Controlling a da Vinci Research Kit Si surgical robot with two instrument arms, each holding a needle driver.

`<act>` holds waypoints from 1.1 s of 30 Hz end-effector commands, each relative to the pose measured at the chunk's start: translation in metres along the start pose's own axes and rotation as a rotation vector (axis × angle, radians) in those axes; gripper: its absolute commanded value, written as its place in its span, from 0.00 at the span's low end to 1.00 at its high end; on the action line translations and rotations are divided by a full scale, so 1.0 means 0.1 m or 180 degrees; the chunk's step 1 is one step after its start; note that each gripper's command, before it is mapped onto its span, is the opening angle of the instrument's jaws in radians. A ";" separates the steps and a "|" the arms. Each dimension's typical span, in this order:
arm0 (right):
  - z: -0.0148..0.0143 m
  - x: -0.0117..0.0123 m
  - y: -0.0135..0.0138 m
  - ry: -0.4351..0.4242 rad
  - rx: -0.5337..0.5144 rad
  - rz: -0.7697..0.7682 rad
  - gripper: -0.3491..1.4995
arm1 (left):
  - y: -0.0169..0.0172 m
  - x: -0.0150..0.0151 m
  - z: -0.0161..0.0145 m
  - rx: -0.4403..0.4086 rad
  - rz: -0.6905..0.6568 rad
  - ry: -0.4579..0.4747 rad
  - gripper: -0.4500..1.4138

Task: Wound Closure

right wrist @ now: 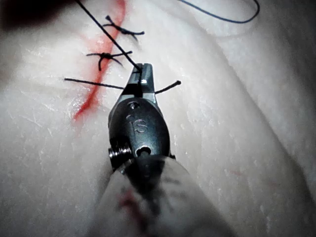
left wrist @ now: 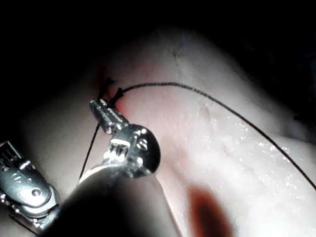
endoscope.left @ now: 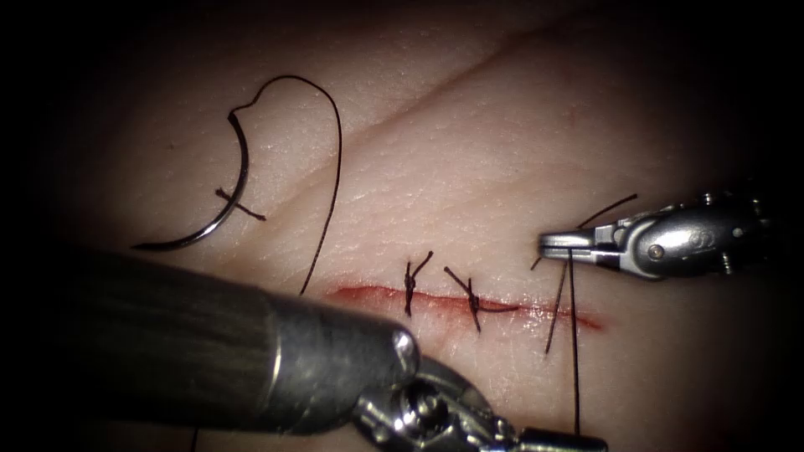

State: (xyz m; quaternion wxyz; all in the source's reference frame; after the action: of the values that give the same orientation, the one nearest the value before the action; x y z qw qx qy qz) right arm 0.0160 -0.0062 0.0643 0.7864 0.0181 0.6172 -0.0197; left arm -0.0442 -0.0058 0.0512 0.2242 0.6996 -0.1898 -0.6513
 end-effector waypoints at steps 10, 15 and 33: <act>-0.002 0.022 -0.029 0.0060 0.0007 -0.0007 0.00 | -0.021 -0.017 -0.050 0.0163 -0.0085 -0.0026 0.00; -0.009 0.039 -0.042 0.0046 -0.0025 0.0001 0.00 | -0.027 -0.022 -0.079 0.0204 -0.0104 -0.0065 0.00; -0.068 0.083 -0.066 -0.0845 -0.0440 0.0550 0.99 | -0.045 -0.025 -0.083 0.0240 -0.0063 -0.0103 0.00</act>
State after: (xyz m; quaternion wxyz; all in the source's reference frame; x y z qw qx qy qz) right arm 0.0102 -0.0118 0.0544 0.8618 0.0119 0.4990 0.0905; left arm -0.0357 -0.0001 0.0506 0.1883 0.6987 -0.2116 -0.6570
